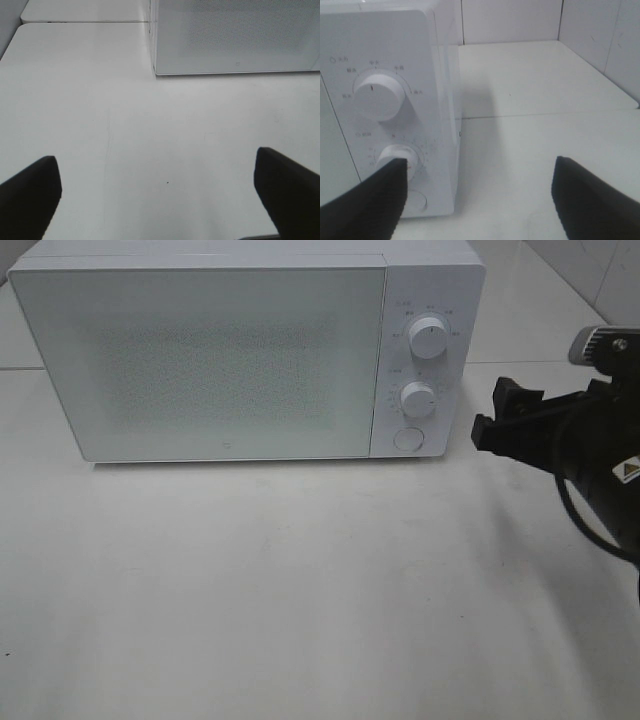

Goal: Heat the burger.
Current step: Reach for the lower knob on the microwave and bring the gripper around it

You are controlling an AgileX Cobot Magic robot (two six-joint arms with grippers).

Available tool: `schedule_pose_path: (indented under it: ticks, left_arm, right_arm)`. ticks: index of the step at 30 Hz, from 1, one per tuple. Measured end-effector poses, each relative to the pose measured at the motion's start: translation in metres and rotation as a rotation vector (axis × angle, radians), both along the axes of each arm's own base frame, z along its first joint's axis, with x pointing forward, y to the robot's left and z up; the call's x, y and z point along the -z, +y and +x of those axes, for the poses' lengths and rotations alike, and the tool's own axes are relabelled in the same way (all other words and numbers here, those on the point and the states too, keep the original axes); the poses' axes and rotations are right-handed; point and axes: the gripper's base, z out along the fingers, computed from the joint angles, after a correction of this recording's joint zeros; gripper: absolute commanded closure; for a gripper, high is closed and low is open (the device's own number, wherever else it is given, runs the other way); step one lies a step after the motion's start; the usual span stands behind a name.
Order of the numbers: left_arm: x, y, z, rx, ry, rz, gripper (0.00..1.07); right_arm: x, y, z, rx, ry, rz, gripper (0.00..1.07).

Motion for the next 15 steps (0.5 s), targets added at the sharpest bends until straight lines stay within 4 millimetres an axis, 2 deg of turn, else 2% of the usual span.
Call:
schedule_pose_path:
  ticks: [6, 9, 11, 15]
  left_arm:
    - [0.000, 0.000, 0.000, 0.000, 0.000, 0.000, 0.07]
    - [0.000, 0.000, 0.000, 0.000, 0.000, 0.000, 0.07]
    - [0.000, 0.000, 0.000, 0.000, 0.000, 0.000, 0.07]
    - [0.000, 0.000, 0.000, 0.000, 0.000, 0.000, 0.07]
  right_arm:
    - [0.017, 0.018, -0.008, -0.010, 0.075, -0.030, 0.31]
    - [0.018, 0.021, -0.007, -0.011, 0.077, -0.036, 0.31]
    - [0.020, 0.032, -0.003, -0.028, 0.076, -0.079, 0.31]
    - [0.020, 0.042, 0.000, -0.044, 0.072, -0.102, 0.31]
